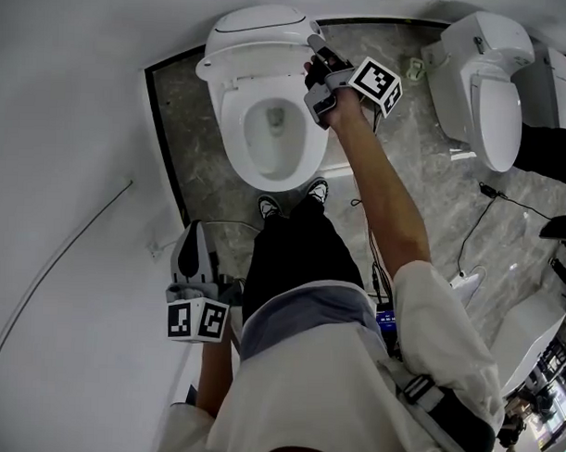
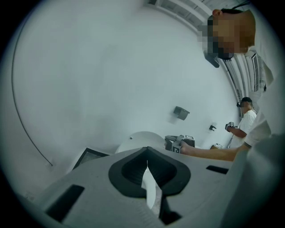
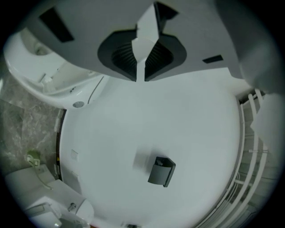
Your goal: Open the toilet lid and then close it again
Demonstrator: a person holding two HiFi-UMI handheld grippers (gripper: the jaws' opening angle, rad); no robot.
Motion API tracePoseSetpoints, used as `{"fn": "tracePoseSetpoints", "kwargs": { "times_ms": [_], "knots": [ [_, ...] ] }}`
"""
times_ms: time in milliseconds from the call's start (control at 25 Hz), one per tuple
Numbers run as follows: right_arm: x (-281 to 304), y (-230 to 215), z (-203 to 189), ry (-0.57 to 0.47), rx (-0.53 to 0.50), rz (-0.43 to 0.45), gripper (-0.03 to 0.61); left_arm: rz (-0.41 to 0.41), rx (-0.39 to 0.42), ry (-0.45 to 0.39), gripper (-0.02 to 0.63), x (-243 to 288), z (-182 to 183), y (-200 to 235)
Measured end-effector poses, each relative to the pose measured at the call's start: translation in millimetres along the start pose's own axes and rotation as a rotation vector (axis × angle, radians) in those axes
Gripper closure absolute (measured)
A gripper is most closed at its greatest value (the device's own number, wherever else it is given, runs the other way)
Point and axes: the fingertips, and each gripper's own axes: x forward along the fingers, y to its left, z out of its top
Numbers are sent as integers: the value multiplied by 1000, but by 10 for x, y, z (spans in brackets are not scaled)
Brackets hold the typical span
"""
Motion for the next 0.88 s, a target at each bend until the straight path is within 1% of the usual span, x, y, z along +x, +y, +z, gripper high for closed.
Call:
{"fn": "tracePoseSetpoints", "kwargs": {
  "times_ms": [80, 160, 360, 480, 720, 880],
  "knots": [
    [42, 13, 29, 36, -84, -20, 526, 4, 0, 3, 606, 15, 6, -15],
    [79, 52, 12, 82, -198, -33, 526, 7, 0, 6, 606, 26, -3, -26],
    [132, 169, -122, 199, -458, -21, 525, 10, -2, 9, 606, 56, -40, -37],
    [151, 198, -182, 274, -647, -34, 512, 11, 0, 9, 606, 83, -19, -51],
    [179, 187, -231, 414, -1022, -80, 508, 17, 0, 10, 606, 106, 0, -88],
    [190, 157, -255, 497, -1200, -99, 508, 25, -3, 5, 606, 94, -7, -65]
  ]
}}
